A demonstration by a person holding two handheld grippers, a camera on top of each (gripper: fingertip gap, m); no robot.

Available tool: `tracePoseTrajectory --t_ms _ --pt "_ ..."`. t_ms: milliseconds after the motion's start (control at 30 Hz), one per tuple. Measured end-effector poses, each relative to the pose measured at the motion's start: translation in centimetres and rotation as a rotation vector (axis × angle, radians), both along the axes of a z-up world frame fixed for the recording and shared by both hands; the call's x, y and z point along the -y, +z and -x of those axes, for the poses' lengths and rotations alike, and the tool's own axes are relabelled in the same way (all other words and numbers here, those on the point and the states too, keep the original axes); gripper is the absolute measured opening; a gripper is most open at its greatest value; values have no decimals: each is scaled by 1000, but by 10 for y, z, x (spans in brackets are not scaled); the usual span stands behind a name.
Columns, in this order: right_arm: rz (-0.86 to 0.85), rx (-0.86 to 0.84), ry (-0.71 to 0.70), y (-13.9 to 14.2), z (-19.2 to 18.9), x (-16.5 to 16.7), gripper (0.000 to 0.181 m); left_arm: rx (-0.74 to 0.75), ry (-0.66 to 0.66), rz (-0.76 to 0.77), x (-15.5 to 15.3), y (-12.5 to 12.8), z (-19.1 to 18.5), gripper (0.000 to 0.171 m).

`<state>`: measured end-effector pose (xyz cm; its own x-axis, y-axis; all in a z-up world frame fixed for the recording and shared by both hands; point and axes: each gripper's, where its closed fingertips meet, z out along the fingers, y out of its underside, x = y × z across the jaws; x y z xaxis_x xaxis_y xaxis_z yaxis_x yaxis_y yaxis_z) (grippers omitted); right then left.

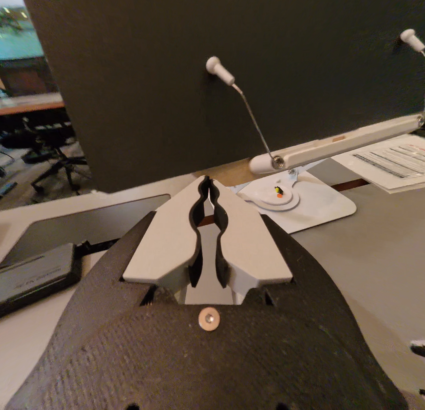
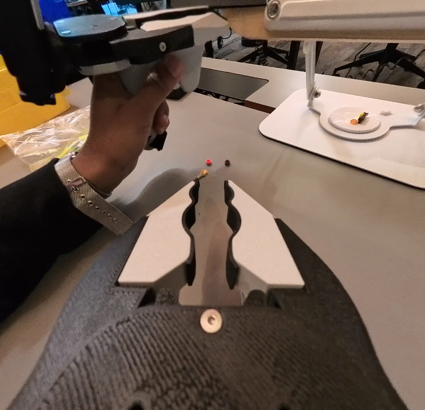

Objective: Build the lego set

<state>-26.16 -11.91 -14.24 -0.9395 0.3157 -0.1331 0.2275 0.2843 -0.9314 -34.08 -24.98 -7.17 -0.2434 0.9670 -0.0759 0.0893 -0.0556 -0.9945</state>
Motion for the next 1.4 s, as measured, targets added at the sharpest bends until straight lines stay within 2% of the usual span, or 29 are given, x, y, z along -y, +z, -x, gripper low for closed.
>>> tracePoseTrajectory --t_ms 133,400,567,833,933,1100,1400 --pt "-2 -6 0 0 0 0 21 15 -19 -98 11 -10 -1 0" --pt "2 -12 1 1 -1 0 21 23 -27 -60 4 -7 2 0" --pt "-4 -20 4 0 -2 1 21 113 -77 -178 0 -19 15 0" --pt "-17 -36 7 -1 -4 2 21 64 -76 -143 -5 -11 7 2" --pt "-25 -24 7 -2 -3 2 21 91 -24 -79 -3 -10 5 0" --pt "-25 -30 8 -2 -4 2 21 23 -43 -81 -9 5 4 0" --pt "-29 -37 14 -2 -6 3 21 113 8 -94 4 -9 12 0"
